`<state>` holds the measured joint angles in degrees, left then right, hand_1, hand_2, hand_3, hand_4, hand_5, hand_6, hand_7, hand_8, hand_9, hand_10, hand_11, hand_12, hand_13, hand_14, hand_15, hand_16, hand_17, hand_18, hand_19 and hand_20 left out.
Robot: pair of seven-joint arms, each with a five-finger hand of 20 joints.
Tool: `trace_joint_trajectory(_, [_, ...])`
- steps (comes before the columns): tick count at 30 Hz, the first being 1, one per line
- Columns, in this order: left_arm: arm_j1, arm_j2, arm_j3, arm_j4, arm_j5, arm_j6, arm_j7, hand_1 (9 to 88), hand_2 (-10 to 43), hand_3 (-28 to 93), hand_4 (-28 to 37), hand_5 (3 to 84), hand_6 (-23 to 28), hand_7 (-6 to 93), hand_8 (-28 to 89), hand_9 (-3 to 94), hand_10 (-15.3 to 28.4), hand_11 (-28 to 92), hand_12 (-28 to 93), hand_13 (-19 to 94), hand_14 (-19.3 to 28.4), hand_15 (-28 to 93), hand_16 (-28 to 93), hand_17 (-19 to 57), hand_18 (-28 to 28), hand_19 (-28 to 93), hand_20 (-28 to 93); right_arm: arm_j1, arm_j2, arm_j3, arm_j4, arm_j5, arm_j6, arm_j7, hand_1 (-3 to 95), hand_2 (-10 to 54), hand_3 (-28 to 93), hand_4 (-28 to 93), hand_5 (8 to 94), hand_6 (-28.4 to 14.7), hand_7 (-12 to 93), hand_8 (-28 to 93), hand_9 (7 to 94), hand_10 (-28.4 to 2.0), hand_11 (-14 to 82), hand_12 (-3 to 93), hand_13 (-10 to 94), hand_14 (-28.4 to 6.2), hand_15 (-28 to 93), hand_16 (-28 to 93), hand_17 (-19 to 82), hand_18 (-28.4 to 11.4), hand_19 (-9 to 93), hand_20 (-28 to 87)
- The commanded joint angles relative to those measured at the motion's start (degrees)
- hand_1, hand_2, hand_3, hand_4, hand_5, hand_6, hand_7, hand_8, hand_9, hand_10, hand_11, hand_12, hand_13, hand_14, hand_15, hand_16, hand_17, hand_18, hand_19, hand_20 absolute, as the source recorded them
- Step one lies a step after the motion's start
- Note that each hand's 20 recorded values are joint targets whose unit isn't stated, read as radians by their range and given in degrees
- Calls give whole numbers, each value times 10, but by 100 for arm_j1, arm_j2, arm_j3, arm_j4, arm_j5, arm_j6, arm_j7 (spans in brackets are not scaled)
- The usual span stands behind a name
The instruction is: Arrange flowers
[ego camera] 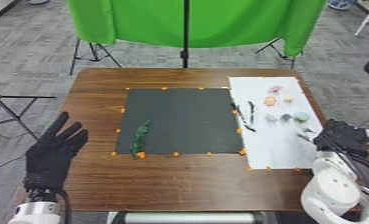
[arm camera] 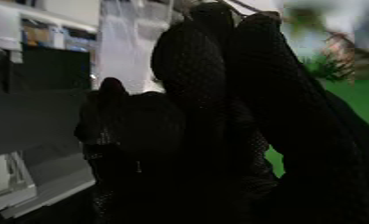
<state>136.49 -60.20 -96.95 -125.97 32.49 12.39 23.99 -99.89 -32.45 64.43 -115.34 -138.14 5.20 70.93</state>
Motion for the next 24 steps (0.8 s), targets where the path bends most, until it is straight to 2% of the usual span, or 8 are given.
trace_joint_trajectory(1, [249,-25,-135,-74,-47,152,63,237,62,809,-262,355,74,88,-86,317,198,226,108,200,275,546,-102,-89,284,538,108,1056,-470,-919,-840,-445,69,-430,562,-95,713,-283,900,-38,171,82,907,-116,459,225,816,-85,748,226,414,-255,932,359])
trace_joint_trajectory(3, [219,-41,-144,-72,-29,126,-16,237,62,809,-262,355,75,89,-86,318,198,226,107,200,275,546,-102,-89,284,539,107,1493,-690,-1285,-900,-497,104,-529,566,-95,718,-283,910,-43,168,85,918,-116,457,225,820,-85,749,228,420,-255,932,375])
trace_joint_trajectory(4, [210,-14,-130,-76,-32,141,8,237,62,809,-262,355,75,89,-87,318,198,226,107,199,275,546,-102,-89,284,539,107,1720,-833,-1453,-920,-437,135,-574,567,-95,720,-283,912,-44,168,86,919,-116,456,226,821,-85,749,229,421,-255,932,378])
trace_joint_trajectory(12, [161,-129,-172,-99,82,95,-190,237,62,811,-264,355,75,91,-88,318,198,229,107,200,275,549,-103,-89,284,540,105,3075,-1947,-2847,-598,-171,-49,-1152,570,-95,721,-283,919,-46,167,88,931,-115,453,227,835,-83,751,231,434,-261,932,407])
trace_joint_trajectory(14, [189,-84,-159,-115,54,147,-162,237,62,812,-264,356,75,92,-88,318,198,230,107,200,276,550,-103,-89,284,541,105,3299,-2245,-3152,-401,-89,-250,-1346,570,-95,720,-283,919,-47,167,88,932,-114,454,228,836,-83,751,231,435,-261,932,411])
trace_joint_trajectory(20, [108,-101,-167,-124,126,136,-271,237,60,814,-266,358,75,98,-90,320,200,239,106,201,277,558,-104,-88,284,545,104,3767,-2920,-3803,282,247,-901,-1721,564,-95,717,-282,924,-42,171,87,935,-111,463,227,842,-82,753,232,440,-262,932,420])
trace_joint_trajectory(21, [111,-67,-162,-132,102,161,-253,236,60,815,-266,358,75,100,-91,321,200,241,104,201,277,563,-106,-88,284,546,103,3833,-2993,-3889,389,301,-973,-1737,562,-95,717,-281,925,-41,172,87,936,-112,466,227,842,-82,754,233,442,-263,932,422])
trace_joint_trajectory(24, [57,-131,-202,-132,166,136,-369,237,60,815,-267,359,76,102,-93,322,201,248,104,202,278,569,-109,-88,284,547,102,3948,-3162,-4033,665,326,-1279,-1796,550,-95,712,-280,931,-38,183,88,937,-113,479,227,844,-85,760,236,444,-266,932,431])
